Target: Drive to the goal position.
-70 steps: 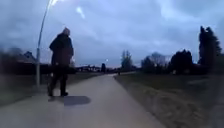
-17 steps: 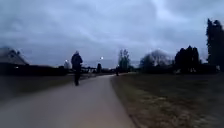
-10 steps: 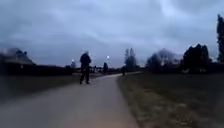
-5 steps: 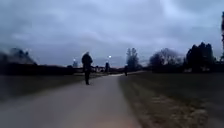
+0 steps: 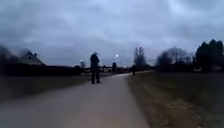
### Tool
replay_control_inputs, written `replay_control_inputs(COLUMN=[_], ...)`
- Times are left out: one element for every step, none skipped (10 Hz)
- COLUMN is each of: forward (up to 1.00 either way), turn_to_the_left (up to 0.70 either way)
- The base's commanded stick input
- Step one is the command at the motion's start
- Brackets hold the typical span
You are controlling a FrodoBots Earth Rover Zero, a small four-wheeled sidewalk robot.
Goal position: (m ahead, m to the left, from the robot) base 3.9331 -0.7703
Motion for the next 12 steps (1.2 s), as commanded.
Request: replay_control_inputs(forward=[1.0,1.0,1.0,1.0,1.0,1.0,1.0,1.0,1.0,1.0,1.0,1.0], turn_to_the_left=[0.04,0.04,0.04,0.04,0.04,0.04,0.04,0.04,0.04,0.04,0.04,0.04])
